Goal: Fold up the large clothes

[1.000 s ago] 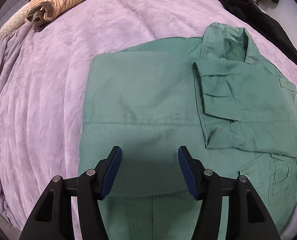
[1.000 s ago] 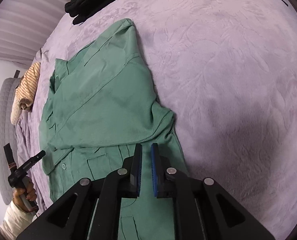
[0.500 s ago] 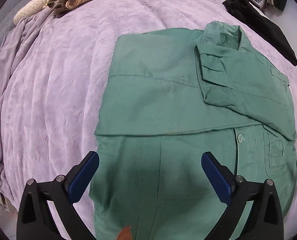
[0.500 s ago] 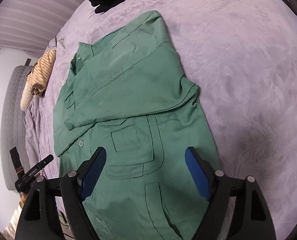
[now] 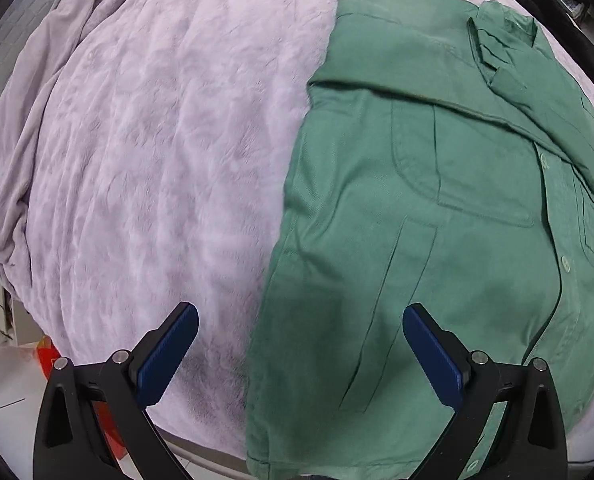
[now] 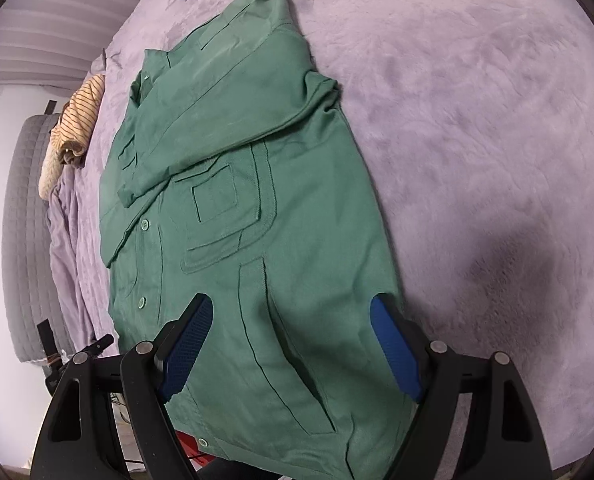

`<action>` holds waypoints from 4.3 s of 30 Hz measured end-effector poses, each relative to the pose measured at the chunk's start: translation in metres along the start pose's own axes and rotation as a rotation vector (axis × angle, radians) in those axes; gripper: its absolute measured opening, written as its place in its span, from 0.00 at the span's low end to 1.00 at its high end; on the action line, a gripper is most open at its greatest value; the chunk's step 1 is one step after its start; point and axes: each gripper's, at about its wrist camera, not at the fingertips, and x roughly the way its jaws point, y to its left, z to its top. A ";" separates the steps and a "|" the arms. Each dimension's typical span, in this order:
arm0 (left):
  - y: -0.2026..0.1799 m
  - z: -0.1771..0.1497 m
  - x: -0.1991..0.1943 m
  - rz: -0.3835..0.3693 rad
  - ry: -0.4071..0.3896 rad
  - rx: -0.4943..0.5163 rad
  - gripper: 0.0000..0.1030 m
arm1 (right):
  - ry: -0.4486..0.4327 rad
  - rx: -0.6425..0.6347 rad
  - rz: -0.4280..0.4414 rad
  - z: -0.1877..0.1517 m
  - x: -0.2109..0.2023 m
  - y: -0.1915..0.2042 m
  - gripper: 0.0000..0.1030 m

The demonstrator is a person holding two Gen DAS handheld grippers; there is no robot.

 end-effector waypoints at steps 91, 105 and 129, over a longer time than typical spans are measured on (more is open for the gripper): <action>0.025 -0.116 0.032 -0.352 0.051 0.127 0.42 | -0.080 0.456 0.313 -0.162 0.016 -0.052 0.66; 0.061 -0.012 -0.078 -0.826 -0.127 -0.195 0.12 | -0.151 0.264 0.564 -0.074 -0.056 0.020 0.07; -0.045 0.270 -0.015 -0.409 -0.209 -0.149 0.13 | -0.114 0.155 0.351 0.260 0.051 0.106 0.12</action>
